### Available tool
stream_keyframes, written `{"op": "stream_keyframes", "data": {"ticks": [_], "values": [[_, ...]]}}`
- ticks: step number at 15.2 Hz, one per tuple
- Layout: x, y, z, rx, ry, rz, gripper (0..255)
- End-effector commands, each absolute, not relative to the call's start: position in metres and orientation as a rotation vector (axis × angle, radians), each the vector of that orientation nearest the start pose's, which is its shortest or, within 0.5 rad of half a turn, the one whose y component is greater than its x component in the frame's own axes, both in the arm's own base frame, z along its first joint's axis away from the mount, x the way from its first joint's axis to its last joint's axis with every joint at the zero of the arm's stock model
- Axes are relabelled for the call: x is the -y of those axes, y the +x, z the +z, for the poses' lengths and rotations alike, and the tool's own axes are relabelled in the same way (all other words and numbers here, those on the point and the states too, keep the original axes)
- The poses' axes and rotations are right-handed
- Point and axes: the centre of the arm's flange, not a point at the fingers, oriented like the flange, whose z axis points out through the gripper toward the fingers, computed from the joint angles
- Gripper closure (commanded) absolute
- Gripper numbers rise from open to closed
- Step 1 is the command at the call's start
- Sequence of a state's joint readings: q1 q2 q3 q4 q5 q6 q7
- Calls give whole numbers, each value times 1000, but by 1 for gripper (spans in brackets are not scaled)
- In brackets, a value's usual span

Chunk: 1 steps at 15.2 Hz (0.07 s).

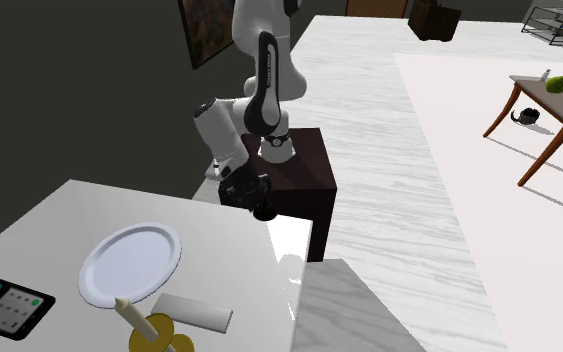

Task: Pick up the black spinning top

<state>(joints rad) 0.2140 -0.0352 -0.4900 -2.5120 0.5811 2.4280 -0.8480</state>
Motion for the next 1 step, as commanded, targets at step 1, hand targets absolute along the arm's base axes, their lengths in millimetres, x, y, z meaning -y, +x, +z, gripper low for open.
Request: {"op": "stream_keyframes", "data": {"ticks": [1], "values": [[122, 439, 291, 163, -2777, -221, 255]]}}
